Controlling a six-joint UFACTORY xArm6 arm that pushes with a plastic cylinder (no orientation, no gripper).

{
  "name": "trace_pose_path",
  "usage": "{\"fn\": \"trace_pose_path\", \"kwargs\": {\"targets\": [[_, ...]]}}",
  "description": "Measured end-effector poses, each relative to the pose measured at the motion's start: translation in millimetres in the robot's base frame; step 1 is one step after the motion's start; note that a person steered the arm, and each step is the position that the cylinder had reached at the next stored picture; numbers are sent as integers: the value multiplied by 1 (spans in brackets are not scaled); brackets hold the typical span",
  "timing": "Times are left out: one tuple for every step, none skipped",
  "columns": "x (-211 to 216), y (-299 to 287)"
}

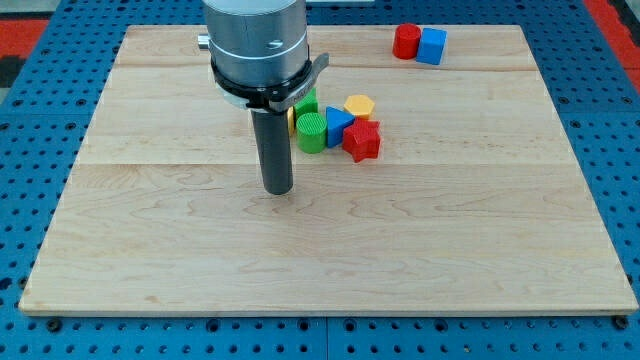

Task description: Push the red star away from the blue triangle

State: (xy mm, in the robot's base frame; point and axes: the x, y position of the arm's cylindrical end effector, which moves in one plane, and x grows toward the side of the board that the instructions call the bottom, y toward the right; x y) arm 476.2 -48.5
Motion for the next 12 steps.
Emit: {"fn": "trace_pose_path", "kwargs": {"targets": [[0, 9], [0, 20], [-9, 82], [-14, 130], [-23, 133], [-22, 133], [-23, 134], [-59, 137], [-96, 135], [-140, 132], [-173, 71], [-190, -7]]}}
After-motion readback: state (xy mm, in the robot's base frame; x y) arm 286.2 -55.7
